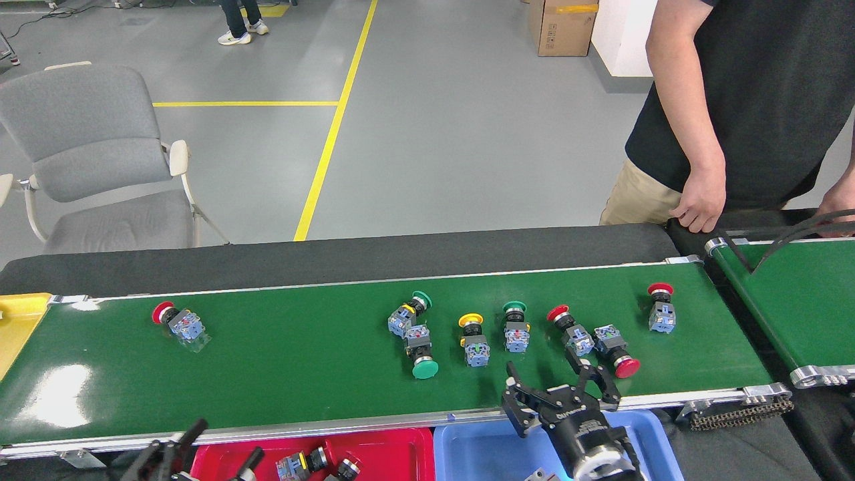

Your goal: Pick switch part from conveyor to tray

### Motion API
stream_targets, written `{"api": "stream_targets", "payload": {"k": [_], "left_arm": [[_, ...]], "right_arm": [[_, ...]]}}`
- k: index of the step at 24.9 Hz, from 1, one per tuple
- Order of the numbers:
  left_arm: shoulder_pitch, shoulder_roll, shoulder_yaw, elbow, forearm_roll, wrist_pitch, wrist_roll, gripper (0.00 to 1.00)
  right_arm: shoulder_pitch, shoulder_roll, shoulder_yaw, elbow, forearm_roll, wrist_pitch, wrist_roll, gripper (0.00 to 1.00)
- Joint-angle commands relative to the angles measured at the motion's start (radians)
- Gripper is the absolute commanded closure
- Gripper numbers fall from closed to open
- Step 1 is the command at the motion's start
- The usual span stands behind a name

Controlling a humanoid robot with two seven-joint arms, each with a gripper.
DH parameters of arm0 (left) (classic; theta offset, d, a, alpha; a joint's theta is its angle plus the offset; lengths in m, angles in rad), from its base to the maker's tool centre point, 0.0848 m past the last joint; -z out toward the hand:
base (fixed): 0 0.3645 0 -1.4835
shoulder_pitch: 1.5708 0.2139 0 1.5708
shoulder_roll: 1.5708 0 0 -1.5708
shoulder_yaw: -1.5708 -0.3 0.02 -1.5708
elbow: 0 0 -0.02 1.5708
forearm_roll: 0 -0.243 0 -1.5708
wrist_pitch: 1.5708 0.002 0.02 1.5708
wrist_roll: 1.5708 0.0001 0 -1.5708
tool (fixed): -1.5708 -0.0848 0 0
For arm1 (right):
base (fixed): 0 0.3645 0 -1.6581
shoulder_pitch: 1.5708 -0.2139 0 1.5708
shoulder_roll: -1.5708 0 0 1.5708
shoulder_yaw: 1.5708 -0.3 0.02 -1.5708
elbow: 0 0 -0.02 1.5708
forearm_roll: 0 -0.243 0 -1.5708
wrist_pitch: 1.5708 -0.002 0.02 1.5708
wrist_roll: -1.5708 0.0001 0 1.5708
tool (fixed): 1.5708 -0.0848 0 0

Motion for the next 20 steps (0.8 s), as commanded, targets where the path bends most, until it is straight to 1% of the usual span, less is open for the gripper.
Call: {"api": "stream_targets", "payload": {"k": [1, 3, 6, 8, 9, 11, 12, 13, 15, 16, 17, 19, 20], "left_arm": [[-0.002, 0.015, 0.020, 0.000, 0.000, 0.083, 0.002, 0.00], [0.003, 0.018, 0.017, 0.001, 0.001, 0.074, 0.003, 0.00], [0.007, 0.018, 0.008, -0.011, 0.007, -0.012, 0.002, 0.00], [0.003, 0.009, -0.032, -0.031, 0.007, -0.059, 0.000, 0.00], [-0.006, 0.009, -0.070, -0.031, 0.007, -0.064, -0.003, 0.00], [-0.045, 0.006, -0.153, -0.031, 0.004, -0.059, -0.009, 0.00], [-0.074, 0.006, -0.202, -0.031, -0.002, -0.050, -0.012, 0.00], [-0.094, 0.005, -0.243, -0.029, -0.013, -0.036, -0.018, 0.00], [-0.121, -0.014, -0.306, -0.026, -0.056, 0.005, -0.047, 0.00], [-0.140, -0.029, -0.339, -0.025, -0.083, 0.027, -0.055, 0.00], [-0.157, -0.044, -0.371, -0.023, -0.109, 0.042, -0.057, 0.00], [-0.177, -0.067, -0.403, -0.011, -0.148, 0.054, -0.058, 0.00], [-0.180, -0.083, -0.408, -0.002, -0.160, 0.056, -0.060, 0.00]], "right_arm": [[-0.040, 0.016, 0.032, 0.029, 0.003, 0.000, 0.013, 0.01], [-0.077, 0.035, 0.067, 0.077, 0.003, 0.000, 0.013, 0.01], [-0.126, 0.065, 0.090, 0.143, 0.003, 0.002, 0.014, 0.01], [-0.155, 0.091, 0.092, 0.190, 0.005, 0.014, 0.014, 0.01], [-0.169, 0.092, 0.099, 0.213, 0.006, 0.028, 0.014, 0.02], [-0.198, 0.092, 0.124, 0.256, 0.005, 0.037, 0.014, 0.07], [-0.215, 0.095, 0.133, 0.290, 0.005, 0.040, 0.013, 0.12], [-0.231, 0.100, 0.138, 0.321, 0.005, 0.043, 0.010, 0.15], [-0.251, 0.123, 0.138, 0.364, 0.003, 0.045, 0.004, 0.15], [-0.260, 0.123, 0.141, 0.374, 0.002, 0.045, -0.001, 0.16], [-0.264, 0.123, 0.144, 0.379, -0.001, 0.045, -0.004, 0.23], [-0.266, 0.123, 0.147, 0.381, -0.005, 0.042, -0.004, 0.48], [-0.267, 0.123, 0.155, 0.381, -0.005, 0.042, -0.004, 0.66]]}}
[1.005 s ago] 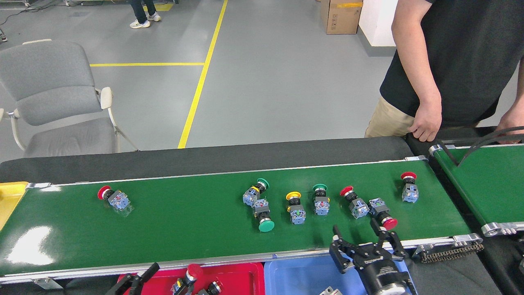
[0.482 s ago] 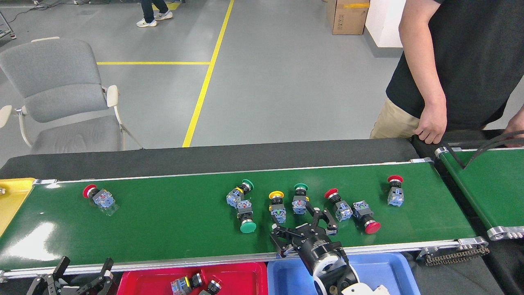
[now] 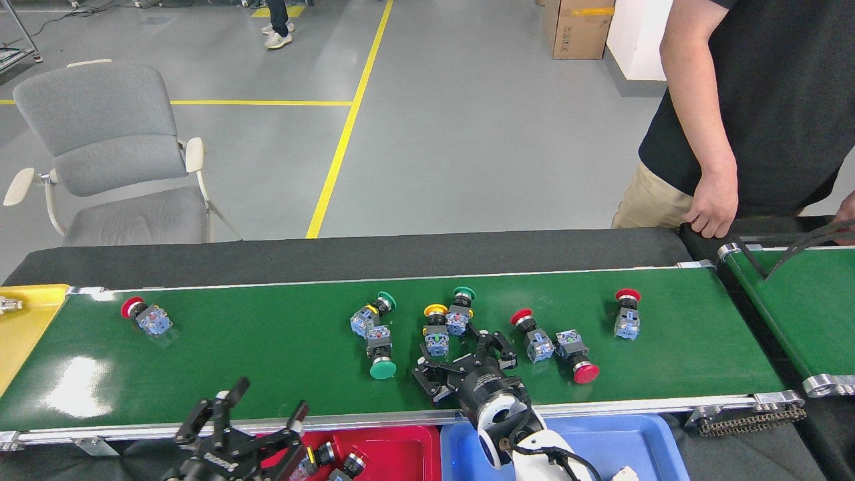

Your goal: Pick switch part from conveyor to tray

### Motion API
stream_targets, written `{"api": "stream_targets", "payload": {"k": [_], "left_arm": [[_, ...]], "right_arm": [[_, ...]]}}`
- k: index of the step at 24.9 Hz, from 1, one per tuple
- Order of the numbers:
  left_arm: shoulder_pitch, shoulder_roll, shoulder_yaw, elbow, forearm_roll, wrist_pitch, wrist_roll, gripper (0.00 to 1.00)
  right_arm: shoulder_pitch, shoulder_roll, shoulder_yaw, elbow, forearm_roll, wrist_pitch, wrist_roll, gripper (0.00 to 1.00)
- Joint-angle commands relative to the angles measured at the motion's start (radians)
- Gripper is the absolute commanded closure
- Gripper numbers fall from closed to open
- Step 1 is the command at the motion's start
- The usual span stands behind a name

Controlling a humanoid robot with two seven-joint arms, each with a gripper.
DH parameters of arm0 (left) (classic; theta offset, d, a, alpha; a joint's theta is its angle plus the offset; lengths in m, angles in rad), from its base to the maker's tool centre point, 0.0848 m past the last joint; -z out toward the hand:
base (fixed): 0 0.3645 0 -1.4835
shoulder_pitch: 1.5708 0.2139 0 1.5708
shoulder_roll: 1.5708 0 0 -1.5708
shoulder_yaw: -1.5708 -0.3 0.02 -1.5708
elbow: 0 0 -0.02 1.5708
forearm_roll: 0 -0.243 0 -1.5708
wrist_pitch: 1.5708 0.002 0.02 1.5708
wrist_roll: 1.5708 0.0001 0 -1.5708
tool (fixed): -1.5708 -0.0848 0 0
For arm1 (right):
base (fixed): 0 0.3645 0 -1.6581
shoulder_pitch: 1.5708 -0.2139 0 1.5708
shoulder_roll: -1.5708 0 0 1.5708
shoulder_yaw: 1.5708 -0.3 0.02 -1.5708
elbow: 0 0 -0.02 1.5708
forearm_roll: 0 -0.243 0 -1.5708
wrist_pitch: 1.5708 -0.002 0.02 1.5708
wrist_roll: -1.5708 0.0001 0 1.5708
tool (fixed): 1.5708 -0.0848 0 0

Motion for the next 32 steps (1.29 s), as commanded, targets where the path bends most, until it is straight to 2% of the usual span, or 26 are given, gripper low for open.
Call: {"api": "stream_targets", "payload": {"k": [1, 2, 4, 6, 11, 15, 19, 21, 22, 23, 24, 25, 27, 30, 32], "left_arm": [[-0.014, -0.022, -0.009, 0.007, -0.020, 0.018, -0.003, 0.00], [-0.026, -0.036, -0.009, 0.027, -0.035, 0.018, -0.004, 0.00], [-0.052, -0.048, -0.007, 0.061, -0.048, 0.018, -0.004, 0.00], [-0.086, -0.048, -0.004, 0.101, -0.048, 0.030, -0.004, 0.00], [-0.164, -0.041, -0.006, 0.194, -0.049, 0.081, -0.004, 0.00], [-0.170, -0.037, -0.001, 0.214, -0.049, 0.084, -0.004, 0.00], [-0.212, -0.034, 0.000, 0.296, -0.049, 0.134, -0.004, 0.01], [-0.255, -0.031, -0.001, 0.366, -0.049, 0.188, -0.004, 0.10], [-0.270, -0.031, -0.001, 0.394, -0.049, 0.200, -0.003, 0.25], [-0.278, -0.027, 0.002, 0.406, -0.048, 0.202, -0.001, 0.43], [-0.278, -0.014, 0.007, 0.411, -0.045, 0.202, -0.001, 0.64], [-0.275, -0.007, 0.017, 0.412, -0.040, 0.203, -0.001, 0.75], [-0.270, -0.004, 0.048, 0.408, -0.034, 0.197, 0.001, 0.89], [-0.246, -0.002, 0.063, 0.386, -0.018, 0.188, 0.008, 0.96], [-0.218, 0.012, 0.063, 0.335, 0.008, 0.157, 0.010, 0.97]], "right_arm": [[-0.022, 0.001, 0.006, -0.002, -0.001, 0.003, -0.006, 0.72], [-0.022, 0.001, 0.009, -0.002, -0.003, 0.000, -0.008, 0.83], [-0.022, 0.001, 0.010, -0.004, -0.003, -0.005, -0.016, 0.92], [-0.022, 0.001, 0.012, -0.008, -0.004, -0.006, -0.026, 0.95], [-0.013, 0.000, 0.013, -0.045, -0.003, -0.031, -0.033, 0.96], [0.067, -0.008, 0.017, -0.191, -0.001, -0.106, -0.033, 0.95], [0.225, -0.086, 0.056, -0.404, -0.001, -0.260, -0.026, 0.94], [0.305, -0.146, 0.075, -0.488, 0.000, -0.322, -0.026, 0.88], [0.337, -0.167, 0.075, -0.516, 0.000, -0.350, -0.026, 0.65], [0.359, -0.170, 0.076, -0.531, 0.000, -0.370, -0.026, 0.25], [0.377, -0.170, 0.076, -0.544, 0.000, -0.382, -0.028, 0.01], [0.386, -0.170, 0.076, -0.551, 0.000, -0.395, -0.029, 0.01], [0.389, -0.172, 0.076, -0.559, 0.000, -0.428, -0.031, 0.01], [0.386, -0.164, 0.072, -0.573, -0.001, -0.444, -0.031, 0.01], [0.385, -0.163, 0.066, -0.596, -0.003, -0.437, -0.029, 0.01]]}}
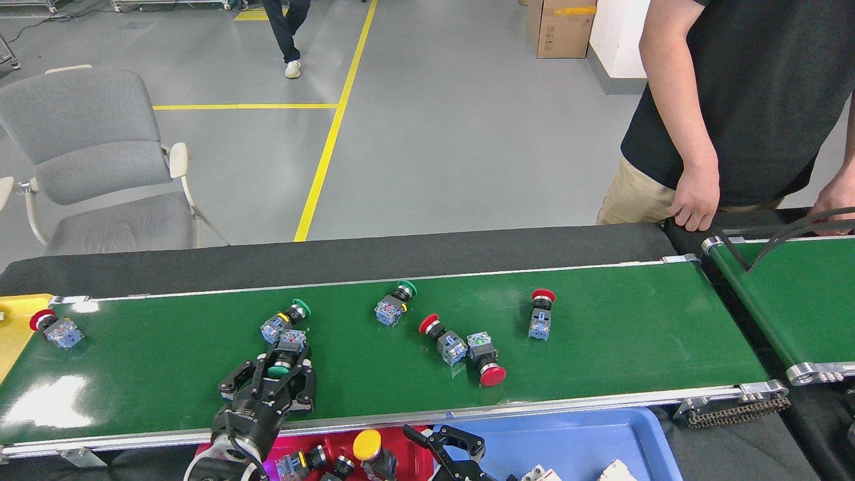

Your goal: Pick switch part from conveyor to tray

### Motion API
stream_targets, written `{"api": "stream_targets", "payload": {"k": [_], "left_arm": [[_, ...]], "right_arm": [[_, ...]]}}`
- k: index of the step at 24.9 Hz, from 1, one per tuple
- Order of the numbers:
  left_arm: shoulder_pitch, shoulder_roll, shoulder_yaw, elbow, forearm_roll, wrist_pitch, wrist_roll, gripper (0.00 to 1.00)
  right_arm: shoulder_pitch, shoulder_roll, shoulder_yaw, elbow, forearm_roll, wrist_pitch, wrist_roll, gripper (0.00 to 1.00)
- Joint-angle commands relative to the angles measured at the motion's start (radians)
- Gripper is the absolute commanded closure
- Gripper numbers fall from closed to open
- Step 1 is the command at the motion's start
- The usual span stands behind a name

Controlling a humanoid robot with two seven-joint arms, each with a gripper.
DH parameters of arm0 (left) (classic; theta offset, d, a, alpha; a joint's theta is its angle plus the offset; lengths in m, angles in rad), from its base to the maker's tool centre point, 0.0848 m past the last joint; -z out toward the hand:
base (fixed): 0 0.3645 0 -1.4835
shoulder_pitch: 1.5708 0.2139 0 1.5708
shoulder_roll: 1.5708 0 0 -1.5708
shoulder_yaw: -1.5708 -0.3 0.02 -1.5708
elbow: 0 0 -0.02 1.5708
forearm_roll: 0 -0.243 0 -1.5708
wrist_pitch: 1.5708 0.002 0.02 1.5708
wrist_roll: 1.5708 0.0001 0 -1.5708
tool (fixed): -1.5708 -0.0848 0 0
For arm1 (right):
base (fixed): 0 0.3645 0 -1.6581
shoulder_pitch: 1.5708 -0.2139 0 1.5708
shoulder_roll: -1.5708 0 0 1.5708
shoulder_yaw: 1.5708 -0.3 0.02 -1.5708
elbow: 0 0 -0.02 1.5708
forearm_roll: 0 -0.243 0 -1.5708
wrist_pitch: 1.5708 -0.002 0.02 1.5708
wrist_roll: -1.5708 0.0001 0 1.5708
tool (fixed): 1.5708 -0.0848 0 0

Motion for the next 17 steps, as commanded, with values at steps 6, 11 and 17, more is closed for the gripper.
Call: {"api": "stream_targets", "payload": {"k": [6, 11, 17], "left_arm": [[0.278, 0.168, 0.096, -0.380, 0.119, -0.398, 0.011, 0.51], [0.425, 0.130, 0.156, -0.401, 0.194, -0.558, 0.013, 0.00], [0.430, 0.067, 0.331, -0.401, 0.193, -0.432, 0.013, 0.00]], "right_arm": [[0.087, 0.059, -0.260, -0.126, -0.008, 0.222, -0.023, 0.01], [0.208, 0.064, -0.573, -0.131, -0.038, 0.322, -0.105, 0.01], [0.237, 0.004, -0.665, -0.131, -0.103, 0.321, -0.103, 0.01]]}}
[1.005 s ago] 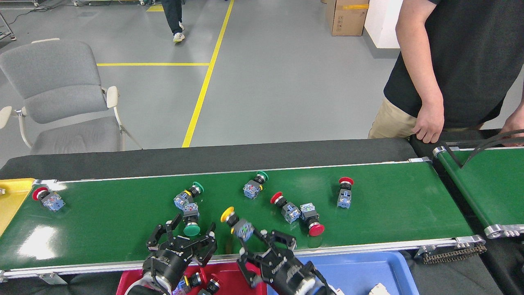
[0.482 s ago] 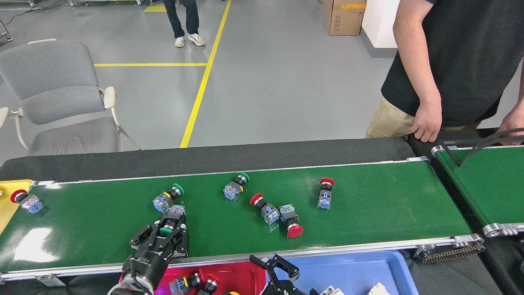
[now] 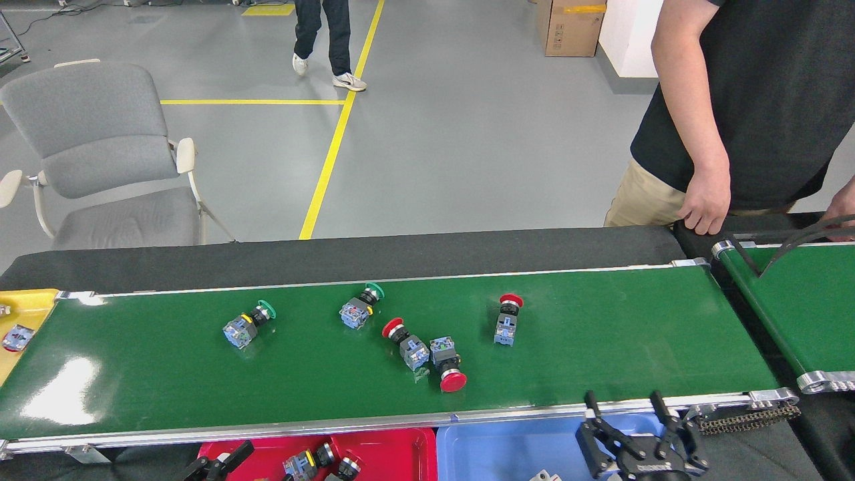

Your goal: Pick switch part from conveyor to tray

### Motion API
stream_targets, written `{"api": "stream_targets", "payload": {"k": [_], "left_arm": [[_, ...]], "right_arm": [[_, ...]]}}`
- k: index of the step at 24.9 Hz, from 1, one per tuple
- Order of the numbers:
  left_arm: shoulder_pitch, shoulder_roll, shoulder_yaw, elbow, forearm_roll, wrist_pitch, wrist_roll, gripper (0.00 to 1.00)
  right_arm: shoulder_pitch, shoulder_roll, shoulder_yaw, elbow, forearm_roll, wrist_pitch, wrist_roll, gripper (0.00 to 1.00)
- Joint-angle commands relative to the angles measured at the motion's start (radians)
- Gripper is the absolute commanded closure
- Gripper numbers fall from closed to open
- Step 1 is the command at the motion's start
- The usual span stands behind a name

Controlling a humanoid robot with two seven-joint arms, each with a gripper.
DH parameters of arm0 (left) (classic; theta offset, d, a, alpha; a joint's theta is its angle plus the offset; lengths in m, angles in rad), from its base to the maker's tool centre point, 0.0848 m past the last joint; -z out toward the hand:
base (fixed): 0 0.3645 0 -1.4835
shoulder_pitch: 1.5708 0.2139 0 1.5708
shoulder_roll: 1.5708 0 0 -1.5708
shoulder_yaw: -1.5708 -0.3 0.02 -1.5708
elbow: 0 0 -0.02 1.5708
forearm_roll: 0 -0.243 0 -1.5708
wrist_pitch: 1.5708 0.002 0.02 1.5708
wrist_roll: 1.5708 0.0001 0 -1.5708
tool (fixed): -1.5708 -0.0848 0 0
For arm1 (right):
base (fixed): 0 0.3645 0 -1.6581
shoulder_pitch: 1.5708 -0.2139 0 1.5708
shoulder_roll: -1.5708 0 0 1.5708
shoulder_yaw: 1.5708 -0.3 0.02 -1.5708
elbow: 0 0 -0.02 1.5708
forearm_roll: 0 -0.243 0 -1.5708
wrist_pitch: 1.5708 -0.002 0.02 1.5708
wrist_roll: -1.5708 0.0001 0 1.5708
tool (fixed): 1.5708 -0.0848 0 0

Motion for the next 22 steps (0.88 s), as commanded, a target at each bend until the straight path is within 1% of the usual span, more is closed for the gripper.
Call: {"api": "stream_targets", "payload": {"k": [1, 3, 4, 6, 10, 12, 14, 16, 18, 20, 22], "left_arm": [[-0.018, -0.019, 0.093, -0.008, 0.003, 0.114, 0.009, 0.00], [-0.024, -0.014, 0.161, 0.004, 0.003, 0.153, 0.009, 0.00], [-0.022, -0.018, 0.199, 0.020, 0.000, 0.154, 0.009, 0.00], [-0.019, -0.014, 0.238, 0.033, 0.000, 0.153, 0.009, 0.00], [-0.041, -0.001, 0.247, 0.058, -0.003, 0.153, 0.009, 0.00], [-0.078, 0.042, 0.241, 0.122, -0.005, 0.153, 0.009, 0.00], [-0.165, 0.111, 0.215, 0.250, -0.006, 0.156, 0.009, 0.00], [-0.260, 0.168, 0.179, 0.369, -0.008, 0.159, 0.009, 0.00], [-0.338, 0.220, 0.155, 0.480, -0.041, 0.164, 0.010, 0.00], [-0.400, 0.236, 0.149, 0.560, -0.054, 0.176, 0.021, 0.01], [-0.447, 0.245, 0.147, 0.610, -0.055, 0.179, 0.038, 0.01]], "right_arm": [[-0.005, -0.020, -0.005, -0.013, -0.021, 0.000, -0.008, 0.01], [-0.008, -0.032, -0.005, -0.013, -0.037, -0.018, -0.008, 0.01], [-0.008, -0.036, -0.005, -0.013, -0.040, -0.033, -0.006, 0.01], [-0.008, -0.036, -0.005, -0.011, -0.041, -0.049, -0.004, 0.01], [-0.011, -0.040, -0.005, -0.011, -0.041, -0.053, -0.004, 0.01], [-0.026, -0.042, -0.005, -0.011, -0.043, -0.053, -0.003, 0.01], [-0.046, -0.046, -0.003, -0.010, -0.043, -0.064, -0.003, 0.01], [-0.046, -0.043, -0.003, -0.007, -0.043, -0.124, -0.001, 0.01], [-0.046, -0.042, -0.005, -0.002, -0.043, -0.158, -0.001, 0.01], [-0.046, -0.042, -0.005, -0.002, -0.043, -0.161, -0.001, 0.01], [-0.042, -0.043, -0.005, -0.002, -0.043, -0.162, -0.001, 0.01]]}}
